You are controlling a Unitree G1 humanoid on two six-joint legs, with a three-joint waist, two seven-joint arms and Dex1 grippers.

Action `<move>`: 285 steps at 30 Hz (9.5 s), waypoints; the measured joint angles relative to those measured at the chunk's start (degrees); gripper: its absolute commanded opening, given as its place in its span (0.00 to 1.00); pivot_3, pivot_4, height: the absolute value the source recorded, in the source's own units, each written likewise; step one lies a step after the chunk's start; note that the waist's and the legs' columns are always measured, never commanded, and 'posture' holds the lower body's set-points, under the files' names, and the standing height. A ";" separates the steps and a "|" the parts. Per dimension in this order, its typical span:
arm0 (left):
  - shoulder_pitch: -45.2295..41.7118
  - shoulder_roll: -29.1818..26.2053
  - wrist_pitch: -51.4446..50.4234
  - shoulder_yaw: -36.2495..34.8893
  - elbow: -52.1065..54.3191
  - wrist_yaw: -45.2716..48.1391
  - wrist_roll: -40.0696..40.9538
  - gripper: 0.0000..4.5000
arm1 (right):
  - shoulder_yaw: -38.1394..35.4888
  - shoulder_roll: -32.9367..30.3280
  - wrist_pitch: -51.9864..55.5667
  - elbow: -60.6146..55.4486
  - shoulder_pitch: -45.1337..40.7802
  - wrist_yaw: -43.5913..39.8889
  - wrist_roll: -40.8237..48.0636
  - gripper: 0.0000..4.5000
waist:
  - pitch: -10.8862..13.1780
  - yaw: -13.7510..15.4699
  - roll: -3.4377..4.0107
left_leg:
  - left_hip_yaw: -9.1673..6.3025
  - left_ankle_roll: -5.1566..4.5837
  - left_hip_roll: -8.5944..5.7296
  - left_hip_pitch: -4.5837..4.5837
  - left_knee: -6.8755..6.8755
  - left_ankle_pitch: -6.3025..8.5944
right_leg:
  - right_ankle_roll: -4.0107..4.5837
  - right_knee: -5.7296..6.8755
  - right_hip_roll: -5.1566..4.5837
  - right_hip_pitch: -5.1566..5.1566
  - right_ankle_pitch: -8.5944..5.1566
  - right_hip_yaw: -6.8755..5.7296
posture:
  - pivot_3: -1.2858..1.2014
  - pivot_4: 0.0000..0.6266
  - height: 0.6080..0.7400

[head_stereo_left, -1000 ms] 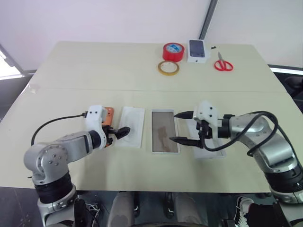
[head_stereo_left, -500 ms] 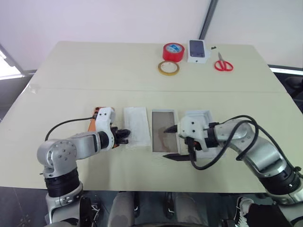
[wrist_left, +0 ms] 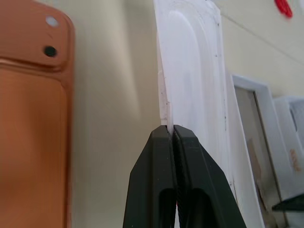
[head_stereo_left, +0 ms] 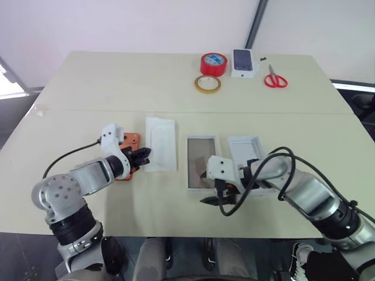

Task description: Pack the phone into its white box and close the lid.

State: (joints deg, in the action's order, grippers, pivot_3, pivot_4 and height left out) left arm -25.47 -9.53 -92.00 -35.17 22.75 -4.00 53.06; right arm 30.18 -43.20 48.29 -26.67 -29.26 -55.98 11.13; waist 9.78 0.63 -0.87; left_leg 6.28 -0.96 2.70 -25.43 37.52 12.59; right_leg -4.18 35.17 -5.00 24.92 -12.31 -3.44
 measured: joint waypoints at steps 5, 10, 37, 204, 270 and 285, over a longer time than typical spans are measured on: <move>-1.53 0.01 0.00 -1.70 -0.05 -0.37 0.83 0.00 | 1.77 1.56 0.35 0.72 -0.97 0.94 -1.89 0.01 | 0.01 0.06 -0.06 | 0.00 0.00 -0.02 -0.01 0.01 0.00 | 0.00 0.00 0.00 -0.02 0.00 -0.01 | 0.52 0.24 1.00; -3.96 1.11 0.00 -4.01 -0.43 -1.45 2.34 0.00 | 3.25 4.81 -0.37 3.64 -3.86 1.93 -4.07 0.01 | 0.01 -0.05 -0.08 | 0.00 0.00 0.00 0.00 0.00 0.00 | 0.00 0.01 0.04 -0.01 0.00 -0.02 | 0.52 0.24 1.00; -5.66 1.12 0.00 3.53 -3.97 -6.85 7.73 0.00 | -12.55 0.87 -4.69 7.21 -2.78 -1.11 -0.81 0.74 | 0.02 -0.13 -0.14 | 0.01 0.04 -0.02 0.01 -0.04 0.00 | -0.01 0.00 0.02 -0.02 0.01 -0.03 | 0.52 0.24 1.00; 5.20 -9.93 -0.01 6.28 -3.16 15.70 -1.21 0.98 | 9.42 39.24 -7.06 38.59 -20.25 12.76 -24.95 0.00 | -0.26 -1.57 -0.31 | -0.26 0.77 0.13 0.05 -0.39 -0.48 | 0.09 0.83 0.25 0.42 0.09 -0.11 | 0.52 0.24 1.00; -5.34 9.52 16.99 7.25 -19.54 -22.05 24.66 0.01 | -15.01 7.96 -5.92 12.74 -7.49 3.75 -9.85 0.00 | -0.10 -1.23 -0.48 | -0.24 0.48 0.05 -0.25 -0.41 -0.33 | 0.24 0.01 0.21 0.34 0.06 -0.25 | 0.52 0.24 1.00; -3.21 7.34 20.40 13.62 -20.34 -22.87 25.74 0.22 | -14.88 7.91 -7.53 14.09 -7.29 5.64 -9.94 0.00 | -0.09 -1.11 -0.49 | -0.25 0.48 0.05 -0.25 -0.39 -0.33 | 0.23 -0.01 0.20 0.30 0.06 -0.25 | 0.52 0.24 1.00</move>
State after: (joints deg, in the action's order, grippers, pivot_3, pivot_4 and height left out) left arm -28.68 -2.19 -71.60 -21.55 2.40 -26.88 78.80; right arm 15.30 -35.29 40.77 -12.58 -36.54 -50.34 1.19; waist 9.69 -0.48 -1.36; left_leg 6.03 -0.48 2.75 -25.67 37.13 12.26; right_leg -3.95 35.17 -4.80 25.22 -12.25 -3.69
